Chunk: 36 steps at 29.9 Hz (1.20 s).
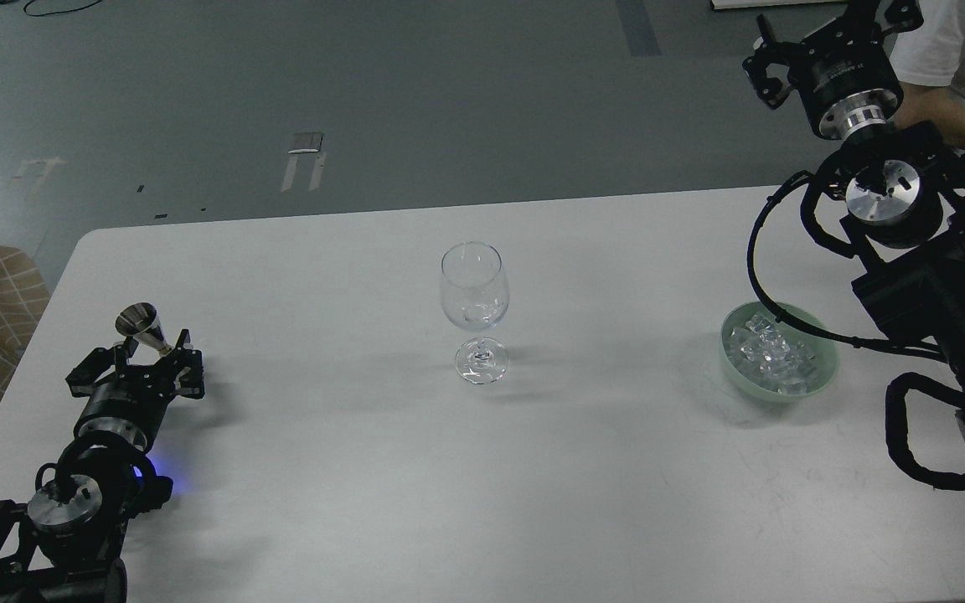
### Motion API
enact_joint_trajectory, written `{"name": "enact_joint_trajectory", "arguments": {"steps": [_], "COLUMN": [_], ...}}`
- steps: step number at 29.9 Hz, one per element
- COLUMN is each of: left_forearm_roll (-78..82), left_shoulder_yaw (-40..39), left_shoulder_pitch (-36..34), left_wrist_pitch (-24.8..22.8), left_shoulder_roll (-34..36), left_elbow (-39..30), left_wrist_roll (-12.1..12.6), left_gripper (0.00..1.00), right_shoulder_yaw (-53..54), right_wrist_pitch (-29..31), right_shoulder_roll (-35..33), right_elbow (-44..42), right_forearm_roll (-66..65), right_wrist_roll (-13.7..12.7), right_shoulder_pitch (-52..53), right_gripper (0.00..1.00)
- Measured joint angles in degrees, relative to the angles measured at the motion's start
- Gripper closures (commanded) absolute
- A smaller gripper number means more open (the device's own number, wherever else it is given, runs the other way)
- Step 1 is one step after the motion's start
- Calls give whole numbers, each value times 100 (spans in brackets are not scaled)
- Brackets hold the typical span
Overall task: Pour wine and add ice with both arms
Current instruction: 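Lift the jigger with the left gripper and raise it upright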
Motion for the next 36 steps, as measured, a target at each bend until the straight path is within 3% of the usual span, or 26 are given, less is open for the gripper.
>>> {"name": "enact_joint_trajectory", "arguments": {"steps": [19,24,36], "left_forearm_roll": [-34,-35,-62], "left_shoulder_yaw": [19,-10,-45], "left_shoulder_pitch": [-109,-130,-63], "left_wrist_pitch": [-227,-242,-627], "left_shoulder_roll": [0,0,-39], "left_elbow": [20,25,17], "left_wrist_roll": [25,52,65], "left_gripper": [61,73,75], "right_shoulder_yaw": [-2,-3,-6], "right_wrist_pitch": [0,0,0], "right_shoulder_roll": [-31,-33,-43], "right_elbow": [-8,-8,-8], "right_forearm_roll": [0,0,0], "right_wrist_roll": [0,0,0], "right_shoulder_pitch": [9,8,-8], "right_gripper": [0,0,0]}}
